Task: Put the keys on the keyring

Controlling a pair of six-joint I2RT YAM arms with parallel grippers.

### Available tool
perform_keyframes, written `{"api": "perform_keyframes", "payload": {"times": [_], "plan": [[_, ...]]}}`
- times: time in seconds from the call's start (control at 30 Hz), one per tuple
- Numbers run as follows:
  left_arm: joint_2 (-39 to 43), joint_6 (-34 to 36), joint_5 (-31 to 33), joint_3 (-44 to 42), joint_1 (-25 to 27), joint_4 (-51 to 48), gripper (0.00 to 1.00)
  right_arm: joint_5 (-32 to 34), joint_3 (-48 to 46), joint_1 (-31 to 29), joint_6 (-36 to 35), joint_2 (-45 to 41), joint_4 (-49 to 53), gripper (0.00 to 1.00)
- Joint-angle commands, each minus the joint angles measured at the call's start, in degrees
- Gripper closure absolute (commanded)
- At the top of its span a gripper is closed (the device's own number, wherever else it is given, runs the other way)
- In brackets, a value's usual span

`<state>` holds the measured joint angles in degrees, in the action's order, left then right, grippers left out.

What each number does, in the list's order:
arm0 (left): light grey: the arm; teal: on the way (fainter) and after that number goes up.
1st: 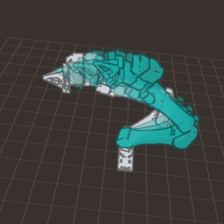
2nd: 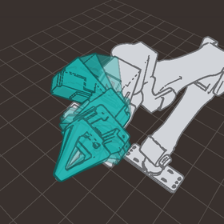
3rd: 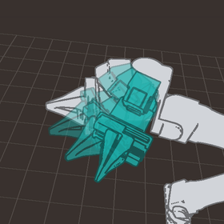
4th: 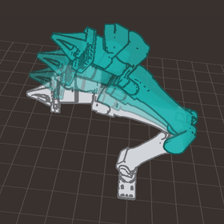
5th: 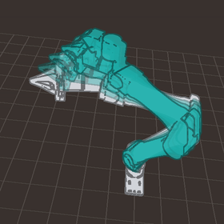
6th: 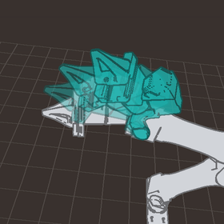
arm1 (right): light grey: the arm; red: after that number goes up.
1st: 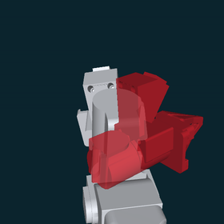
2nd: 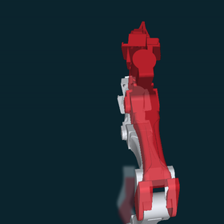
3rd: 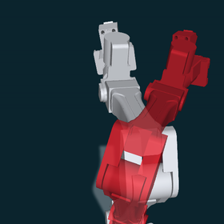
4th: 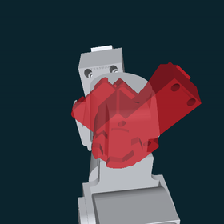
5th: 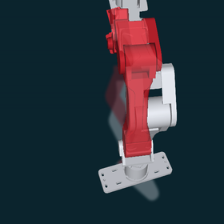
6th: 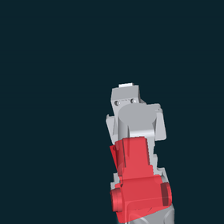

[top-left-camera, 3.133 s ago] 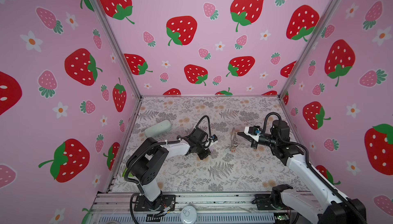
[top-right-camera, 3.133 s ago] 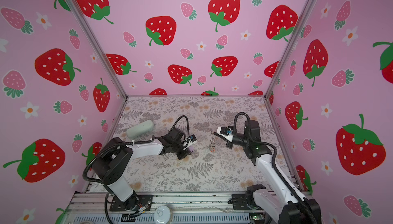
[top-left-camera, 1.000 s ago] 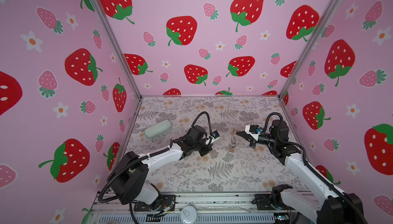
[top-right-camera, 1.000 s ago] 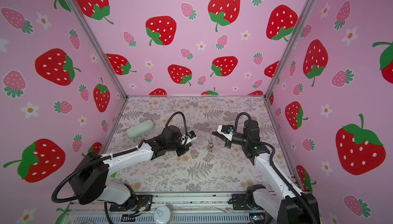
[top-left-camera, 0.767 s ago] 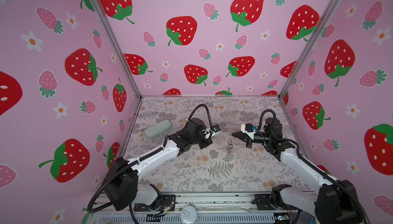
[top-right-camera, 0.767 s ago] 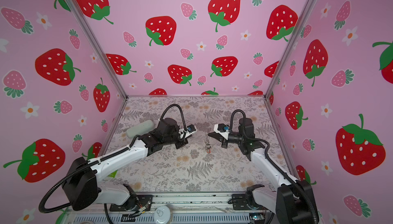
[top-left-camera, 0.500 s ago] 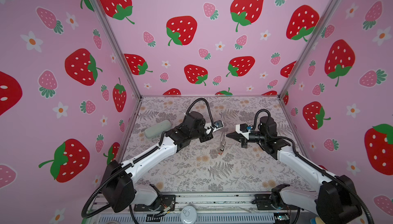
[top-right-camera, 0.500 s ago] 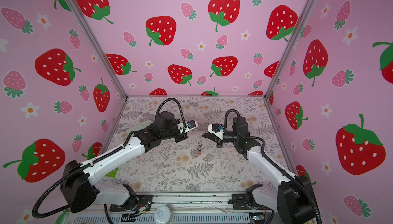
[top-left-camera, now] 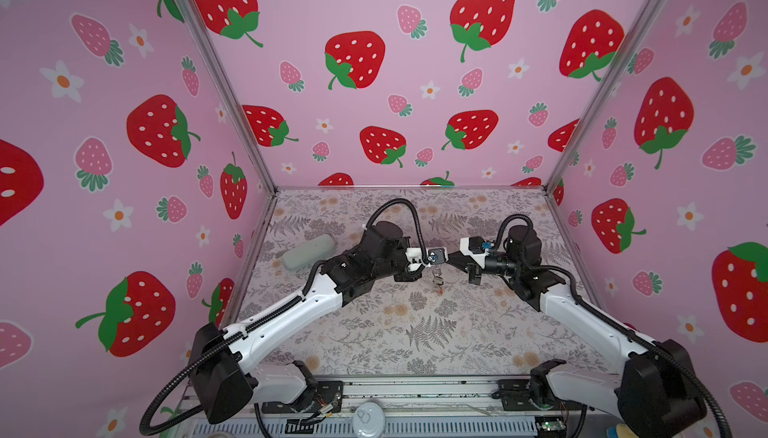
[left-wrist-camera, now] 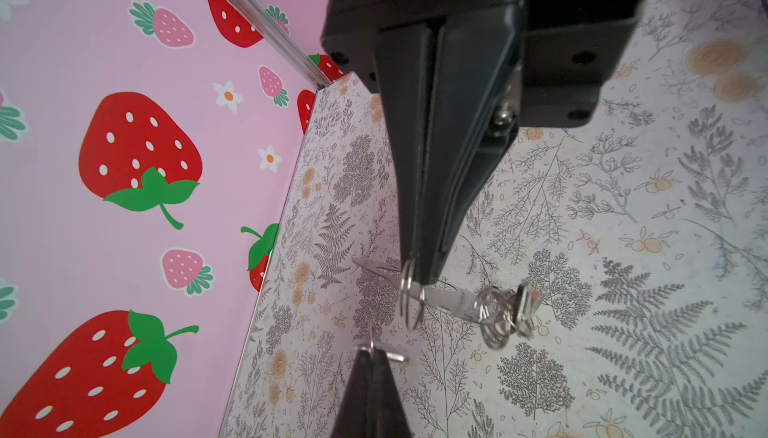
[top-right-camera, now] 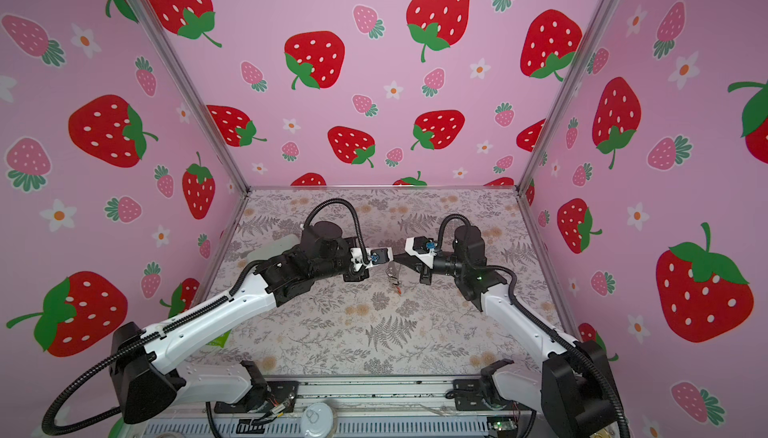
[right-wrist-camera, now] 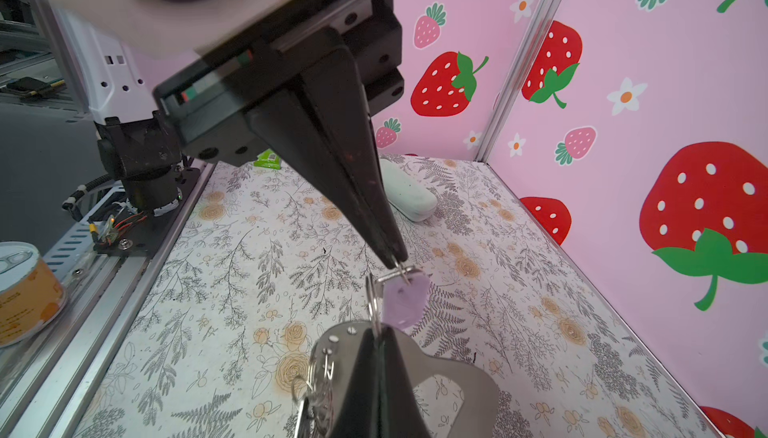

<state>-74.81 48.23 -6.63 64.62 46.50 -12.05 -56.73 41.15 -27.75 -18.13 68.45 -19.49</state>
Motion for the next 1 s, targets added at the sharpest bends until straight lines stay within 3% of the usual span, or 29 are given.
{"api": "perform_keyframes", "payload": {"times": [0.0, 0.97], "plan": [[0.7, 3.2, 3.4, 1.6, 1.2, -0.3, 1.0, -1.6, 2.2, -0.2, 1.5, 0.4, -2.9, 1.0], [2.0, 9.7, 10.2, 0.3, 5.2, 2.6, 1.0, 0.7, 2.5, -0.2, 6.2, 1.9, -4.4, 1.0]]}}
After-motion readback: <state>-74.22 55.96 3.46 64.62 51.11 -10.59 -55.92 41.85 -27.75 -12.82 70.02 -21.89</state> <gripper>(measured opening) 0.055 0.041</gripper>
